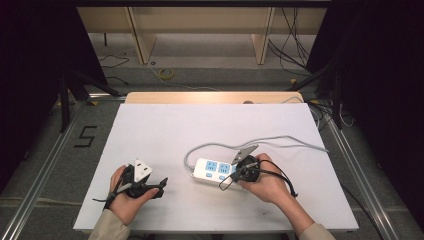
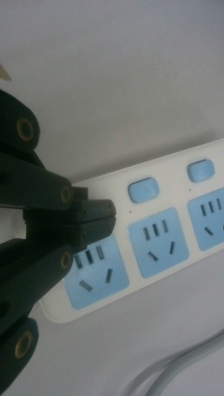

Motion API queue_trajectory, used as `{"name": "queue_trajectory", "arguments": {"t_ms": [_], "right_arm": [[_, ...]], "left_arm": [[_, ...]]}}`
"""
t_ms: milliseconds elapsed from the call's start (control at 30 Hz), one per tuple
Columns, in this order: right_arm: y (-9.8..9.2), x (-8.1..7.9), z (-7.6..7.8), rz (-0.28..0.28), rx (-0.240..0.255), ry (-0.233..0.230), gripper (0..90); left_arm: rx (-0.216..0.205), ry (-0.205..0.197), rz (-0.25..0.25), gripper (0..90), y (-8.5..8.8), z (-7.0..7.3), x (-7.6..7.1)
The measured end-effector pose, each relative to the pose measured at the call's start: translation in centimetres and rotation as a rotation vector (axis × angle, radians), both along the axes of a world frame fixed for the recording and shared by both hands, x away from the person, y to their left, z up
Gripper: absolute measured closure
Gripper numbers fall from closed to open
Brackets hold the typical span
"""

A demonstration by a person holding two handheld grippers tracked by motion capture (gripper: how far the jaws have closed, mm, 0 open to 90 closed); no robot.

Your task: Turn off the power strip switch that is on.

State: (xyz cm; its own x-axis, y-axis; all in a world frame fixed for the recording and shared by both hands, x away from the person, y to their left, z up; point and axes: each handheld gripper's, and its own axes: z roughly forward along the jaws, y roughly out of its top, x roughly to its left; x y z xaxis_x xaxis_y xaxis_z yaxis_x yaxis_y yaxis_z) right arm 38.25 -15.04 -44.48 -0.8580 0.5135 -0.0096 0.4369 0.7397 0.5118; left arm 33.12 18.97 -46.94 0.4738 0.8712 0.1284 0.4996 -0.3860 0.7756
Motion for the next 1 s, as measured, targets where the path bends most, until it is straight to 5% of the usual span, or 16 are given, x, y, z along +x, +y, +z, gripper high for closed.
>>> {"name": "queue_trajectory", "arguments": {"t_ms": [1000], "right_arm": [[-0.40, 0.06, 0.26, -0.015, 0.036, -0.004, 90.0]], "left_arm": [[-0.004, 0.002, 0.001, 15.4, 0.07, -0.08, 0.04]]}}
